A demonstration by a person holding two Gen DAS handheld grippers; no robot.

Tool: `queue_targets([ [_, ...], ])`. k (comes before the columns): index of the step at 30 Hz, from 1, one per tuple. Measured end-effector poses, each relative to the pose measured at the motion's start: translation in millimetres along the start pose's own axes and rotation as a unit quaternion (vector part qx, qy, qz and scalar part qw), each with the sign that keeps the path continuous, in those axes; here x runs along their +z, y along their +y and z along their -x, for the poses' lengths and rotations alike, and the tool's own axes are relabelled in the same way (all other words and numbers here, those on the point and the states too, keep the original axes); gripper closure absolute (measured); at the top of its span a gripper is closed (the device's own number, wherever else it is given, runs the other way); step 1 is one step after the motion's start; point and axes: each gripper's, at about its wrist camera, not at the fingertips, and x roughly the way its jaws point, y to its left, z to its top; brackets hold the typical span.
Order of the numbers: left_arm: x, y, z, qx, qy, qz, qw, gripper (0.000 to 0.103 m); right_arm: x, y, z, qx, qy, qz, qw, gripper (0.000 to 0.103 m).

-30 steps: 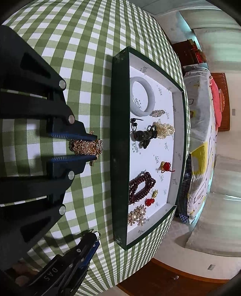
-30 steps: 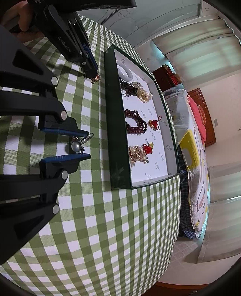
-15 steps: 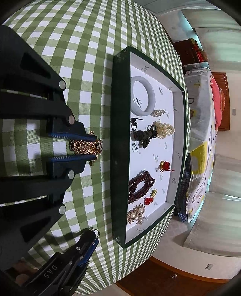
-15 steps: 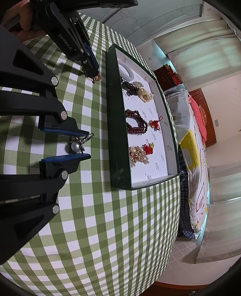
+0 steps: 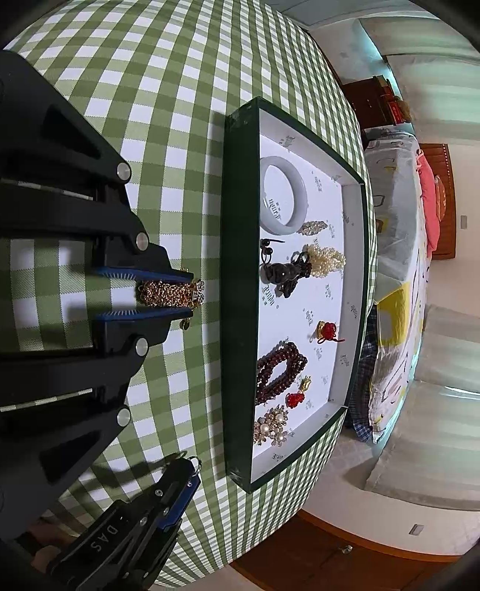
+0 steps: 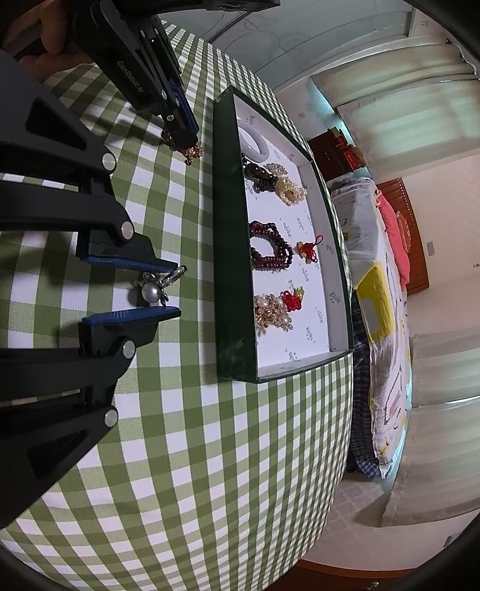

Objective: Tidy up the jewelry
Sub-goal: 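Carry the gold chain brooch and silver pearl ring over the white box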

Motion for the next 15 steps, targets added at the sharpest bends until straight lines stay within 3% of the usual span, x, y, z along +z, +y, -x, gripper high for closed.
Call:
queue_targets([
  [15,4,0,26,-0.013,-0.030,-0.007,0.9994,0.090,1,14,13,0.002,-0.015,0.016,1.000,0.083],
])
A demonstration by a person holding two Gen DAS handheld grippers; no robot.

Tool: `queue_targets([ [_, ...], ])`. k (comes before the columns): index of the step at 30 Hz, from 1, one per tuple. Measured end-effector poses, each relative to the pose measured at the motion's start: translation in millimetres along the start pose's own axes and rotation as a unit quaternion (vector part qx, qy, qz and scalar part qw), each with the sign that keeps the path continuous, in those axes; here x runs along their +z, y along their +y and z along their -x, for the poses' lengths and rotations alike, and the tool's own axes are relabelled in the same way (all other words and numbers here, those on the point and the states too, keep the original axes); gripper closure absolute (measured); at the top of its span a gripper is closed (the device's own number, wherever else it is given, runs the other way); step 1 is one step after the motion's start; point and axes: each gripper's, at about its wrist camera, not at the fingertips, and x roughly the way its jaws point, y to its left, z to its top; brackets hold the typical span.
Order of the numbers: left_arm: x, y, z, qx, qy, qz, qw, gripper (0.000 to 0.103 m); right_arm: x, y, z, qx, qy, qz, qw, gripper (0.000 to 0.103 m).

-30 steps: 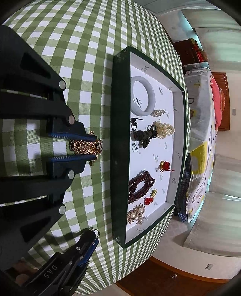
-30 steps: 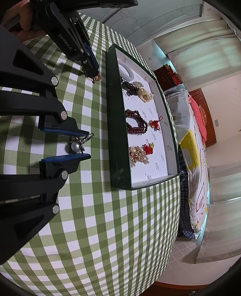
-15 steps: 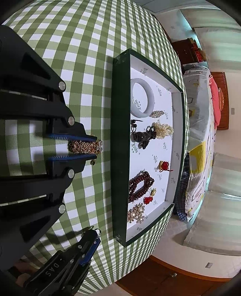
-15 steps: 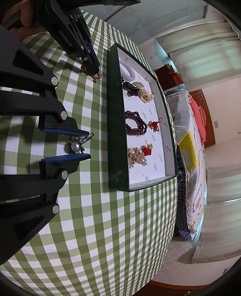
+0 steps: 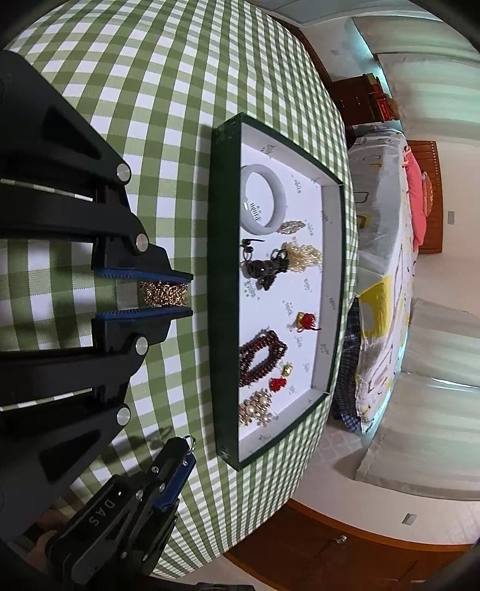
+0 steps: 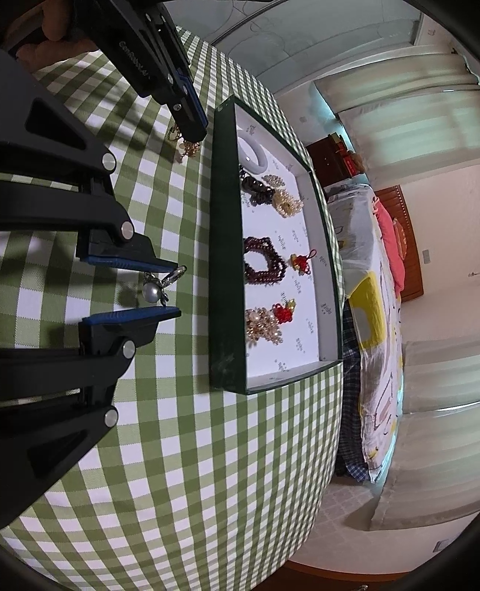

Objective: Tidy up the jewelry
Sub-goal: 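Carry the gold chain brooch and silver pearl ring over the white box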

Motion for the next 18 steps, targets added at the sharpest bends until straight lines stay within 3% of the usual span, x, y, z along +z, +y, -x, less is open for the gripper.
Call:
queue_targets([
  [9,18,-1,31,-0.013,-0.040,0.000,0.9991,0.090,19,8,20,0.008,-0.032,0.008,0.999,0.083],
  [18,54,2,49,-0.020,-0.082,-0.001,0.9964,0.090,62,22,29,0.015,-0.078,0.029,0.996,0.084],
])
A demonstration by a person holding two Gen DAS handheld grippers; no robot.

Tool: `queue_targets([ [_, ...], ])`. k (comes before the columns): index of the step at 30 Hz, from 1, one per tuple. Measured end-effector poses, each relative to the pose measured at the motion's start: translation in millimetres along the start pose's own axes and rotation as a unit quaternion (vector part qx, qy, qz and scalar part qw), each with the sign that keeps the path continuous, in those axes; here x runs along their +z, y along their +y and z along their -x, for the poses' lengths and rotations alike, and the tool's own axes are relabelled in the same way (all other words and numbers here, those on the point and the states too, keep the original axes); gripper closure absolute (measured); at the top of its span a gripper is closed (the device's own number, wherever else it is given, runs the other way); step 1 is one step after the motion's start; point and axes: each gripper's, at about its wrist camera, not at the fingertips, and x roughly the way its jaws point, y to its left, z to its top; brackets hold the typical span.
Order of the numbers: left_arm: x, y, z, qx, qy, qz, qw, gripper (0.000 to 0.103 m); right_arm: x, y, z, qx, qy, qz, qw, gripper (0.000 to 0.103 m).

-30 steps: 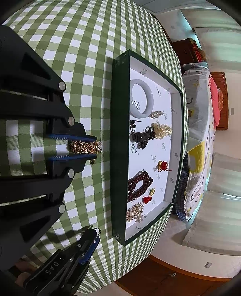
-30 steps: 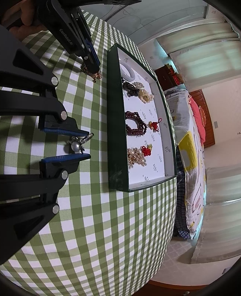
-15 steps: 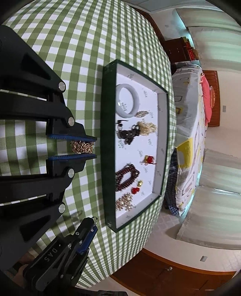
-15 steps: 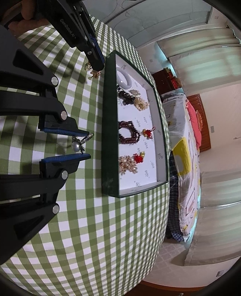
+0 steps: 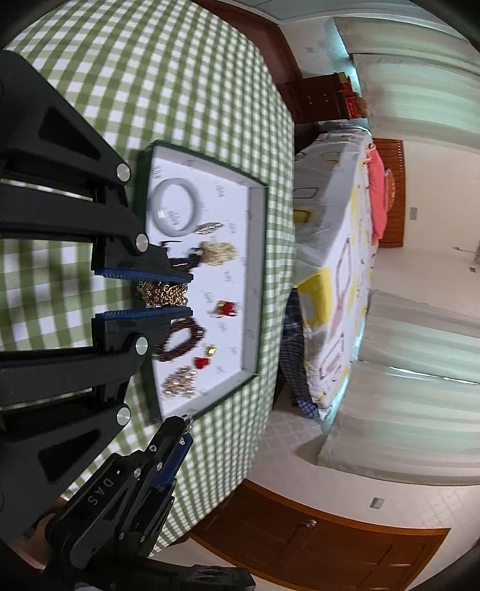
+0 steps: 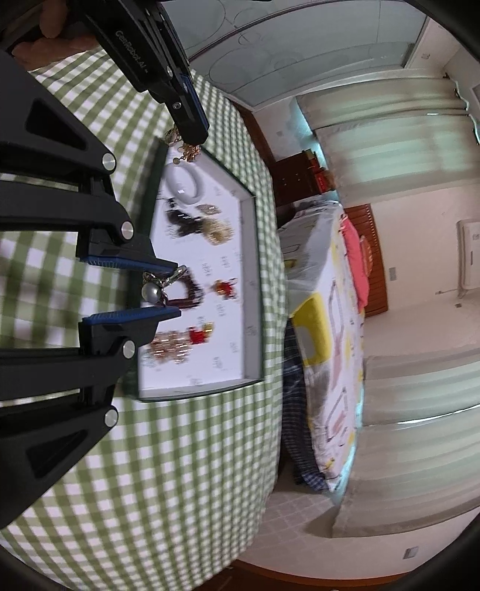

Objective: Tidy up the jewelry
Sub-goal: 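Carry the gold chain brooch and silver pearl ring over the white box, then lower both pieces into the box and open both tools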

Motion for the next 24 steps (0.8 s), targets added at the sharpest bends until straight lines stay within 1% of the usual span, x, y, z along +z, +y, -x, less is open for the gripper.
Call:
queue_targets([
  [4,20,3,-1,0.001,-0.019,-0.002,0.9998,0.090,24,3,-2,0.002,-0.024,0.006,1.000,0.083],
  [9,41,7,-9,0.005,-0.037,-0.007,0.9993,0.090,44,7,-10,0.002,-0.039,0.013,0.999,0.083],
  [16,64,19,-34,0.014,-0.044,-0.007,0.9989,0.090,63,4,-36,-0.002,-0.041,0.014,0.999,0.083],
  [21,76,27,-50,0.018,-0.047,-0.007,0.9987,0.090,74,0,-52,-0.006,-0.043,0.014,0.999,0.083],
  [24,81,33,-67,0.023,-0.042,-0.009,0.9988,0.090,79,-2,-66,-0.010,-0.040,0.016,0.999,0.083],
])
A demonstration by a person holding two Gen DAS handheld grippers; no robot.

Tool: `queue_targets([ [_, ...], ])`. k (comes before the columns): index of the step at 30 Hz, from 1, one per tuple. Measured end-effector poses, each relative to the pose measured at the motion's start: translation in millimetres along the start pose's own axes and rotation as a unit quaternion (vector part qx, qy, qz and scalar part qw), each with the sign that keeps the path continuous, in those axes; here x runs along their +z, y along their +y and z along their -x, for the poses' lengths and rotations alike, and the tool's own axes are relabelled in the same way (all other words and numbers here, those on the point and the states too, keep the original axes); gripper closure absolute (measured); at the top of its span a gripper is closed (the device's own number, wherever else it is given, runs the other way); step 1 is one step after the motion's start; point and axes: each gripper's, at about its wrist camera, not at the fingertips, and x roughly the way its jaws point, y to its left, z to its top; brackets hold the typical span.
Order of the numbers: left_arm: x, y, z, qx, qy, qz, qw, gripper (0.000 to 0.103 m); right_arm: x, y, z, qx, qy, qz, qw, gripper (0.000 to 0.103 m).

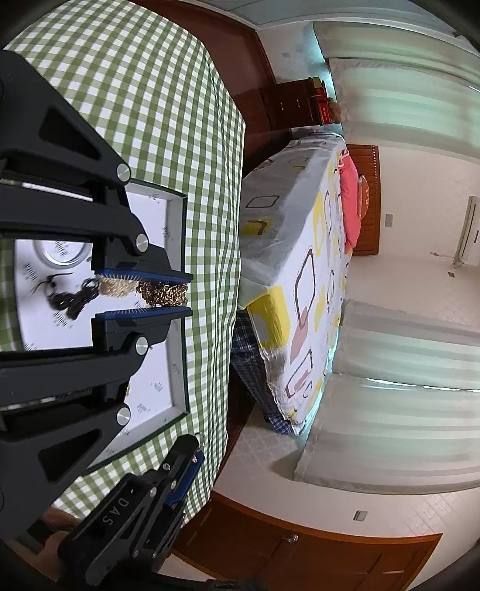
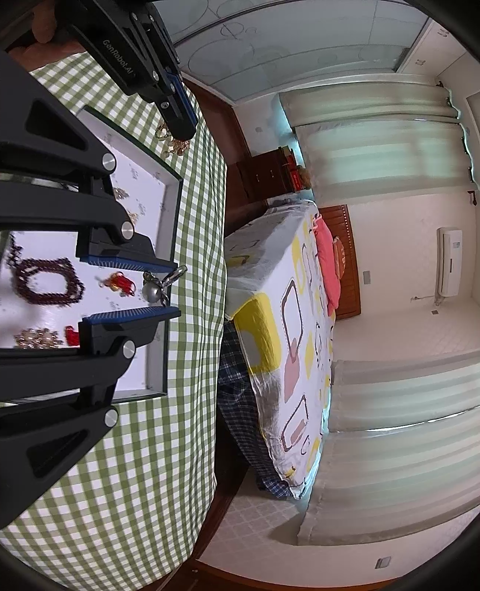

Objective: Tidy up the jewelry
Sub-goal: 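Lower both pieces into the box and open both tools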

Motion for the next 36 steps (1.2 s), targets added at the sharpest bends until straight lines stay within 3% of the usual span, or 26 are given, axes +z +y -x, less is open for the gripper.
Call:
queue_targets([
  [17,-5,31,-94,0.032,0.073,0.013,0.9968,0.090,-7,-16,-75,-0.013,0.049,0.003,0.999,0.083],
  [24,-10,38,-127,0.042,0.123,0.014,0.9914,0.090,-12,-26,-97,-0.010,0.090,-0.015,0.996,0.083],
  [36,-25,52,-146,0.047,0.181,0.040,0.9816,0.090,-20,-27,-111,-0.011,0.150,-0.019,0.988,0.083],
])
